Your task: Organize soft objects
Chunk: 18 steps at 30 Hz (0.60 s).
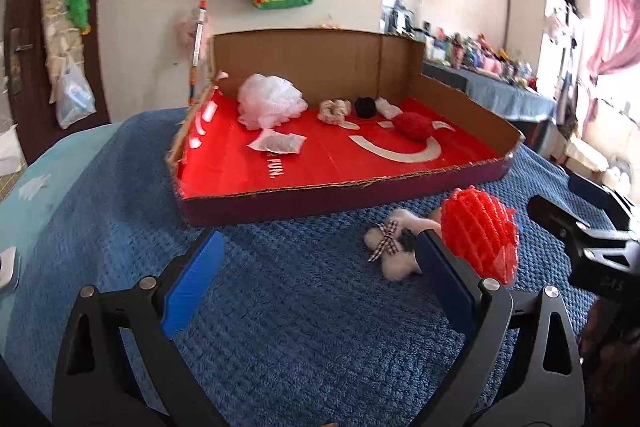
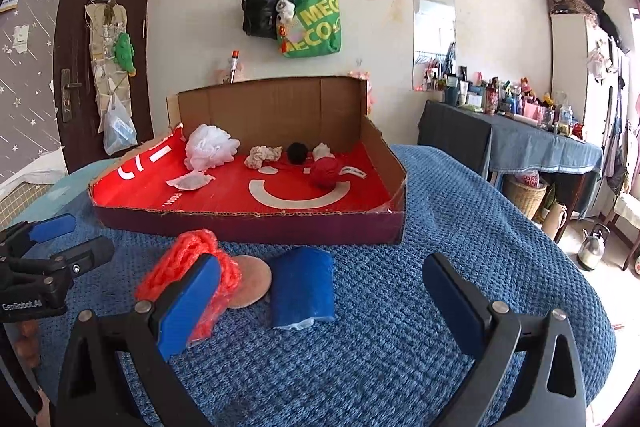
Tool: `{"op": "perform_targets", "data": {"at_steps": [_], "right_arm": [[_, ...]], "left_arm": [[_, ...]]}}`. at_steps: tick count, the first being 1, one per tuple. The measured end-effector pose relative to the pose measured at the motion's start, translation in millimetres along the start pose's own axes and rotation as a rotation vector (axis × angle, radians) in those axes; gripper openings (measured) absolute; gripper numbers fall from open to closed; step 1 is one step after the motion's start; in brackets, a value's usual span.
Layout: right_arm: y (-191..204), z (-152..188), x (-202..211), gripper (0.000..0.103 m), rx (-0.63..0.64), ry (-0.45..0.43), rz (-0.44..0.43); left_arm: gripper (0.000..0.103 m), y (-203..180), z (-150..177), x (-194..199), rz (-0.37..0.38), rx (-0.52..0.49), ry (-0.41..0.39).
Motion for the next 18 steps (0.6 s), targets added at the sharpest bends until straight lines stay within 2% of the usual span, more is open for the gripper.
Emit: {"op": "perform_targets", "data": {"at_steps": [3, 8, 13, 18], "right_arm": [[-5.1, -1.1, -9.4, 0.103, -0.006, 0.058, -0.030], [-11.7, 1.1, -26.8, 0.103, 0.007, 0.179, -0.047], [-13.6, 0.8, -38.1, 0.103, 0.033, 0.229, -0.068], [-12.6, 9.9, -54.4, 0.103, -0.008, 0.317, -0.180]], "left_arm": [[0.098, -7.1, -2.1, -7.0, 0.054, -0.038, 0.054], [0.098, -15.9, -0.5, -25.2, 0.055, -0.125, 0.137], [0.098, -22.0, -1.5, -39.2, 0.095, -0.154, 0.201], [0.098, -32.7, -2.8, -51.0, 0.158, -0.191, 0.259]]}}
Point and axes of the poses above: each gripper's, at about its wrist camera, not at the fingertips, and x roughly against the way its jaws point, y to its left, z to its underside, the point moved 6 cm from there along -x, roughly the way its jaws point, and after that the axes turned 6 degrees about x, right-handed, at the moved point
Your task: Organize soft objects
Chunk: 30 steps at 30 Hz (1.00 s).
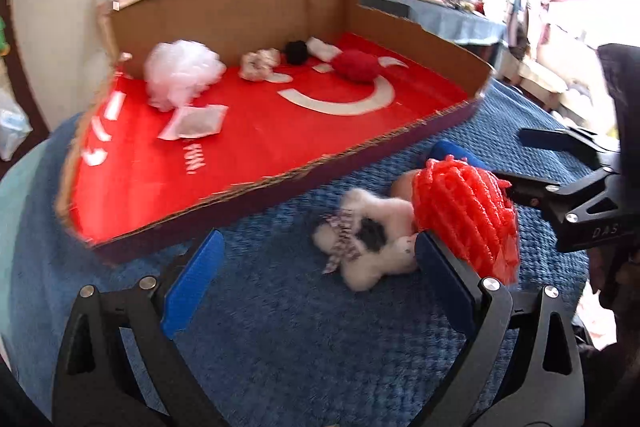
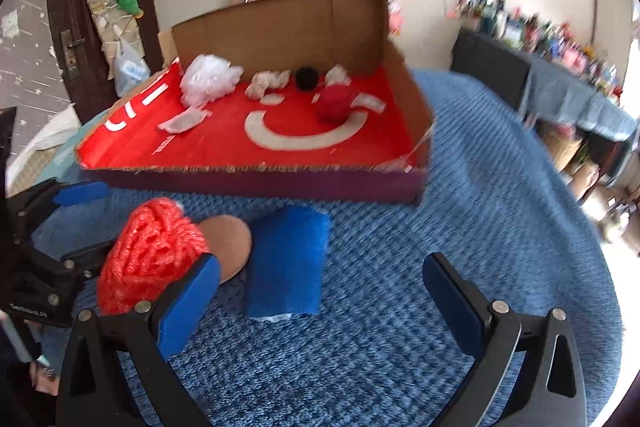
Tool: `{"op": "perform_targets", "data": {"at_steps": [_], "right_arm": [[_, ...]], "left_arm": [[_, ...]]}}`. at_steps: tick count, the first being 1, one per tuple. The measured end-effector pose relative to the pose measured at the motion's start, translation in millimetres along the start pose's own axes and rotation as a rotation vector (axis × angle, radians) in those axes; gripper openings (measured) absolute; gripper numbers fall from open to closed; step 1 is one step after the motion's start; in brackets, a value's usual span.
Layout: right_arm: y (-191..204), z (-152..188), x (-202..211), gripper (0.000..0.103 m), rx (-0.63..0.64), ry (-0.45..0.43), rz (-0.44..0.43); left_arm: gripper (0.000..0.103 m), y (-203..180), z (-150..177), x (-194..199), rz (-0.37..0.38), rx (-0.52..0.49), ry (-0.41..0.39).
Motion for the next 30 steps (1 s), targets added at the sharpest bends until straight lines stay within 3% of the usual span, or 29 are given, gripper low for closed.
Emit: {"op": "perform_targets", "data": {"at_steps": [7, 15, 18, 25, 26, 29, 30], "right_arm": [[-14.0, 1.9, -13.1, 0.103, -0.056, 0.070, -0.075], [-16.3, 0.1, -15.9, 0.103, -0.035, 0.089, -0.076], [-13.5, -1.3, -19.0, 0.103, -0.022, 0.098, -0.088], [3.1, -1.9, -28.0, 0.103, 0.059, 0.113, -0.078], [5.5, -2.2, -29.5, 0.101, 0.074, 0.115, -0.065], [11.5, -3.8, -33.3, 0.089, 0.103, 0.115, -0.048], [13.5, -4.3, -33.3, 0.081, 0.111, 0.110, -0.051]], "left_arm": [[0.098, -6.4, -3.9, -17.0, 0.033, -0.027, 0.054], [0.099, -0.1, 1.3, -28.4, -0.013, -0.033, 0.091], [0.099, 8.2, -0.3, -25.5, -0.070, -0.051, 0.078], [0.097, 5.3, -0.5, -24.4, -0.077, -0.074, 0.073], [0.092, 3.8, -0.4, -25.3, -0.071, -0.078, 0.073], [0.060, -4.0, -0.7, -28.9, -0.010, -0.078, 0.086], [0.058, -6.6, -0.9, -30.3, 0.011, -0.076, 0.090]]}}
Point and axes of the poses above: each gripper's, at about its wrist camera, not at the fingertips, and x roughly against the way its jaws point, y to its left, z to its underside, the point moved 6 cm from there along -x, roughly the way its jaws point, and after that the axes turned 6 degrees about x, right-handed, at the moved point
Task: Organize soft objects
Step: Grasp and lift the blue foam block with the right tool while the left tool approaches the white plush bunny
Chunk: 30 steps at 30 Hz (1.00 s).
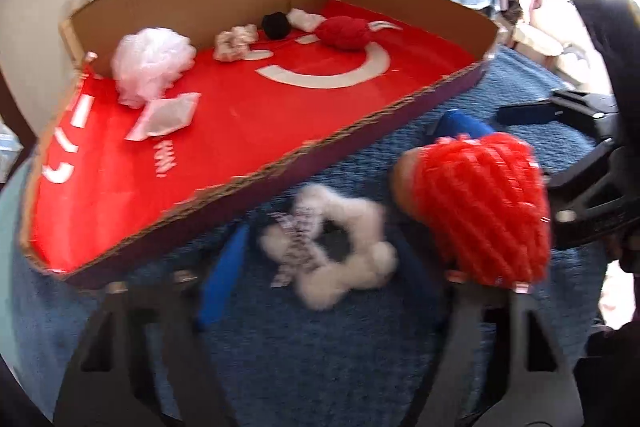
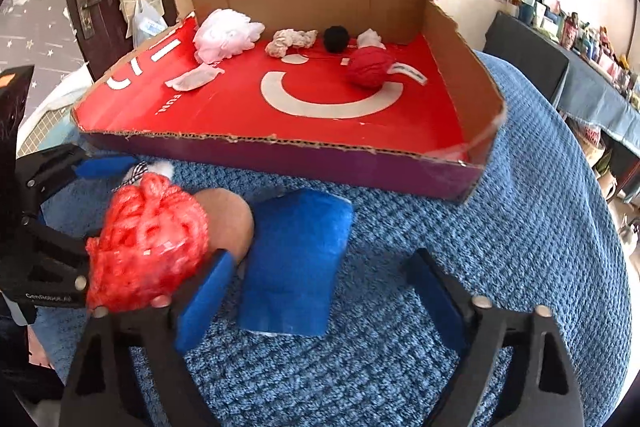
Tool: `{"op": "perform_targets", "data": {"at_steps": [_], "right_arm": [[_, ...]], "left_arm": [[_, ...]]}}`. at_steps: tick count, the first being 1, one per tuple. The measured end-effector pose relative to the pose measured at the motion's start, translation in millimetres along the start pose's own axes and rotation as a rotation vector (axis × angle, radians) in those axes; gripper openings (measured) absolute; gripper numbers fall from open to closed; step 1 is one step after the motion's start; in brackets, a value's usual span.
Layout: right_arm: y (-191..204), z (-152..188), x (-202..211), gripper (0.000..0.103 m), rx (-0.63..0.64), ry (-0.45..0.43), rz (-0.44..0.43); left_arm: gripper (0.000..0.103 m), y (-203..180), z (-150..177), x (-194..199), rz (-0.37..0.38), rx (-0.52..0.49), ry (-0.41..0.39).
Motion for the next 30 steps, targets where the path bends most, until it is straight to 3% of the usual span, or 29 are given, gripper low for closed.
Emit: {"op": "perform_targets", "data": {"at_steps": [1, 3, 4, 6, 7, 10, 14, 16, 18, 24, 28, 30], "right_arm": [[1.1, -1.0, 0.7, 0.075, 0.005, -0.008, -0.009], [4.4, -1.2, 3.6, 0.044, 0.010, -0.022, -0.042], [4.7, -0.5, 4.5, 0.041, 0.010, -0.024, -0.049], [4.4, 0.0, 9.0, 0.026, 0.008, -0.041, -0.046], [4.2, 1.1, 12.9, 0.025, 0.009, -0.045, -0.043], [0.3, -0.9, 23.4, 0.025, -0.001, -0.075, -0.041], [-2.3, -2.7, 30.1, 0.024, -0.006, -0.092, -0.036], [-2.5, -1.4, 31.3, 0.024, -0.007, -0.091, -0.033], [-3.9, 0.8, 32.1, 0.024, -0.011, -0.089, -0.032], [-9.5, 5.9, 29.4, 0.026, -0.031, -0.076, -0.035], [-11.5, 11.7, 25.1, 0.047, -0.034, -0.060, -0.021], [-12.6, 14.6, 23.6, 0.071, -0.034, -0.055, -0.005]], "left_arm": [[0.057, -2.1, -0.4, 1.0, 0.003, 0.000, -0.006], [0.054, -2.7, -1.6, 4.5, 0.005, 0.003, -0.025], [0.053, -2.3, -2.5, 7.8, 0.013, 0.009, -0.037], [0.033, -0.7, -4.4, 15.2, 0.024, 0.027, -0.060], [0.033, 1.1, -5.5, 19.6, 0.030, 0.039, -0.064], [0.033, 3.7, -6.0, 25.0, 0.068, 0.060, -0.066], [0.033, 4.6, -1.1, 18.3, 0.063, 0.065, -0.047], [0.041, 1.9, -0.2, 18.8, 0.059, 0.056, -0.054], [0.070, -0.8, -0.2, 19.5, 0.069, 0.048, -0.058], [0.070, -1.2, 2.8, 12.4, 0.050, 0.040, -0.034], [0.070, -3.9, 7.5, 0.1, 0.022, 0.013, 0.015], [0.070, -4.8, 7.5, 0.4, 0.017, 0.007, 0.014]]}}
Point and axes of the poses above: each gripper's, at about its wrist camera, not at the fingertips, and x roughly against the way its jaws point, y to its left, z to its underside, the point moved 6 cm from there along -x, roughly the way its jaws point, and after that the axes turned 6 degrees about x, right-handed, at the moved point
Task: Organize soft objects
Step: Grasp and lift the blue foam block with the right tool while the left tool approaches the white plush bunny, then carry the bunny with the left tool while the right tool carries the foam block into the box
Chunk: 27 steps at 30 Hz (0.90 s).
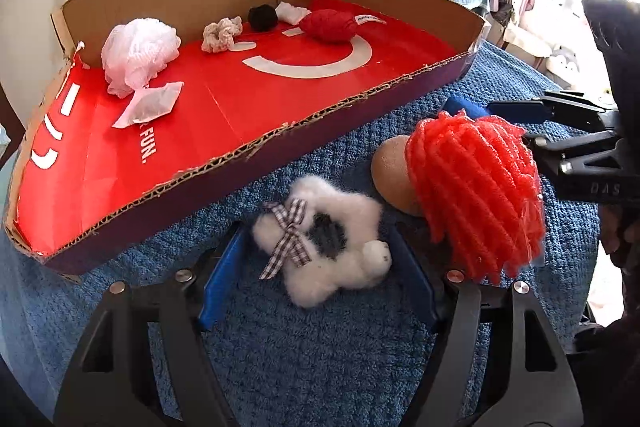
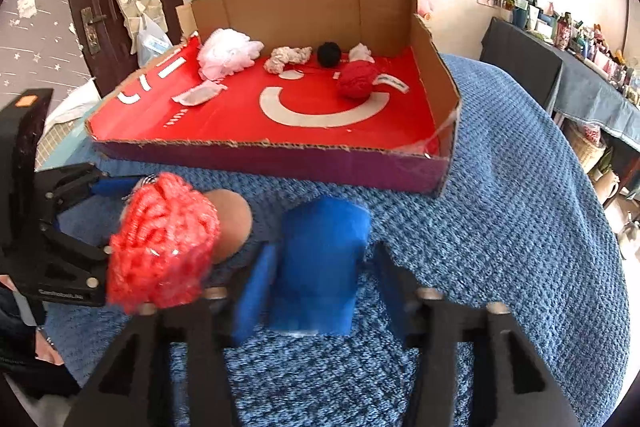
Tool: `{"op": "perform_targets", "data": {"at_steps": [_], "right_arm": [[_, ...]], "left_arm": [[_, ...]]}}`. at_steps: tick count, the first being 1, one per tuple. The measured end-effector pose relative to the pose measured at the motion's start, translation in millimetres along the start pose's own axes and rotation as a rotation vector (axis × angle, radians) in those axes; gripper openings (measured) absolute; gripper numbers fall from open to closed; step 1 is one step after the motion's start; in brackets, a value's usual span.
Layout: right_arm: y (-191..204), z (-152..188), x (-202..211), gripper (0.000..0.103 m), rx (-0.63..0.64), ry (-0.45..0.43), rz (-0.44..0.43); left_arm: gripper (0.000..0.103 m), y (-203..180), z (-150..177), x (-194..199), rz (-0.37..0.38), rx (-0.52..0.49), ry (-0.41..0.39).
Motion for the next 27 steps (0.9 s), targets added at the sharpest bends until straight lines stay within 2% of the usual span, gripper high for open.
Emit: {"op": "perform_targets", "data": {"at_steps": [2, 7, 8, 9, 11, 14, 20, 23, 27], "right_arm": [[-0.7, 0.5, -0.1, 0.076, 0.002, -0.003, 0.006], [-2.2, -1.4, -0.2, 0.075, 0.017, -0.012, 0.024], [-1.5, -1.4, -1.6, 0.070, 0.023, -0.005, 0.023], [0.3, -0.8, -3.6, 0.054, 0.031, 0.003, 0.017], [5.3, 1.2, -7.2, 0.037, 0.054, 0.016, 0.009], [8.5, -1.0, -1.2, 0.025, 0.062, -0.007, -0.003], [8.7, -14.9, 17.6, 0.023, 0.056, -0.074, -0.002], [7.7, -25.0, 24.7, 0.022, 0.037, -0.102, -0.030], [6.4, -50.3, 29.7, 0.022, 0.049, -0.134, -0.016]], "left_arm": [[0.070, -0.7, 0.7, 0.0, -0.008, -0.005, 0.000], [0.070, -2.9, 0.9, 1.3, -0.030, -0.019, -0.011], [0.064, -4.0, 1.2, 2.2, -0.033, -0.022, -0.014], [0.057, -5.6, 1.5, 3.1, -0.028, -0.027, -0.017], [0.057, -8.8, 2.0, 7.0, -0.034, -0.036, -0.032], [0.056, -9.9, 0.6, 16.7, -0.046, -0.045, -0.064], [0.056, -5.0, -5.5, 40.5, -0.030, -0.023, -0.117], [0.056, 1.0, -12.8, 53.5, -0.033, -0.016, -0.145], [0.056, 19.2, -28.2, 61.5, -0.067, -0.004, -0.163]]}}
Point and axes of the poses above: each gripper's, at about its wrist camera, not at the fingertips, and x roughly against the way its jaws point, y to its left, z to its underside, the point moved 6 cm from there along -x, roughly the way its jaws point, and after that the axes turned 6 degrees about x, right-handed, at the moved point
